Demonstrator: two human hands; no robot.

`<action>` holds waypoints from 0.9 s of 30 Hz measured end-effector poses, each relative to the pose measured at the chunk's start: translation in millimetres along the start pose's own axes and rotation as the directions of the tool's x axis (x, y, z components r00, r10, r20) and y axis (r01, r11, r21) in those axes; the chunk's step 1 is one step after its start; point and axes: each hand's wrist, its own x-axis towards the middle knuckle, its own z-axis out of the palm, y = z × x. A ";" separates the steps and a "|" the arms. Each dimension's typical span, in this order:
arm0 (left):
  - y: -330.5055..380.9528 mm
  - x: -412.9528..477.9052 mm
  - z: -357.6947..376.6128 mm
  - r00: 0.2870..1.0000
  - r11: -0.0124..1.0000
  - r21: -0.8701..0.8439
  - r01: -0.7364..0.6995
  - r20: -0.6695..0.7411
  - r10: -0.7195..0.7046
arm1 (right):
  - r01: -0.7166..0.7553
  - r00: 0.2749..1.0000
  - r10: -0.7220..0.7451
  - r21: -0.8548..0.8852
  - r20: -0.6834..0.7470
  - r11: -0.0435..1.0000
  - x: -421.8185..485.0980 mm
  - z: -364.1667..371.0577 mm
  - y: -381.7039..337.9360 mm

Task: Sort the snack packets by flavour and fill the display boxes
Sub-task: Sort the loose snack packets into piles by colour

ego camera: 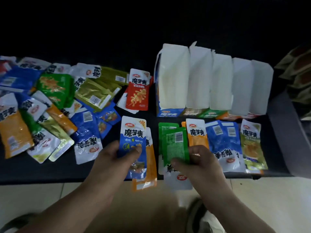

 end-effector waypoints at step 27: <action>-2.1 -9.8 32.8 0.990 0.999 0.027 0.031 0.140 -0.035 | 0.121 0.974 -0.127 0.042 0.186 0.992 -11.7 9.6 -8.2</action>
